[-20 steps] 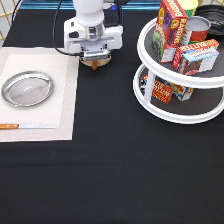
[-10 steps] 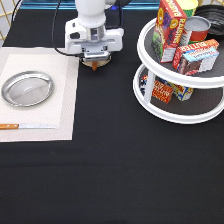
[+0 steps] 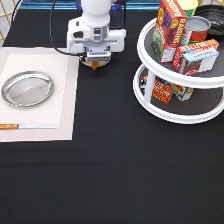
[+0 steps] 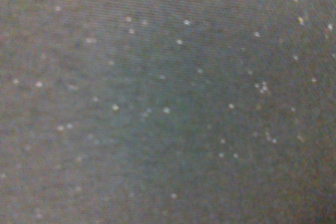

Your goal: Arrange plate and fork

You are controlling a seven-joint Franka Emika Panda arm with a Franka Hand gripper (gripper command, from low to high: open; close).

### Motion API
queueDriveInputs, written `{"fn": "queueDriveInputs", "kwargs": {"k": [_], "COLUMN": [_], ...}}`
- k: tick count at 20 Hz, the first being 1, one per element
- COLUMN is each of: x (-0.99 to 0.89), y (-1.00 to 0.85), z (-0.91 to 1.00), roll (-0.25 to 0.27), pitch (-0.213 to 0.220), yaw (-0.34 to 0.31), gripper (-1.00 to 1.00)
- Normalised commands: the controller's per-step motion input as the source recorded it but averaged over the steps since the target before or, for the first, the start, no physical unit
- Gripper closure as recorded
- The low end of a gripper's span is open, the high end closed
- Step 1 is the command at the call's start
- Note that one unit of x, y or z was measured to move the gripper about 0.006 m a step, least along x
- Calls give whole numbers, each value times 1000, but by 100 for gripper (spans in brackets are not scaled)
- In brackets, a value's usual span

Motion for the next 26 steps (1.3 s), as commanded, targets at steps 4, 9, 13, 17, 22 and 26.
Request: {"fn": "queueDriveInputs", "kwargs": {"k": [4,9,13,17,22,26], "x": [-11,-17,-68,-43,143,531], "y": [13,-263,-292,-231,-387,-344], "z": [-9,-61,4,574,783,429], "roll": [-22,80,183,233,176,19], "pitch": [-28,0,18,57,45,9], "yaw": [87,13,0,0,-42,-122], "gripper": [100,100,100,100,100,100]}}
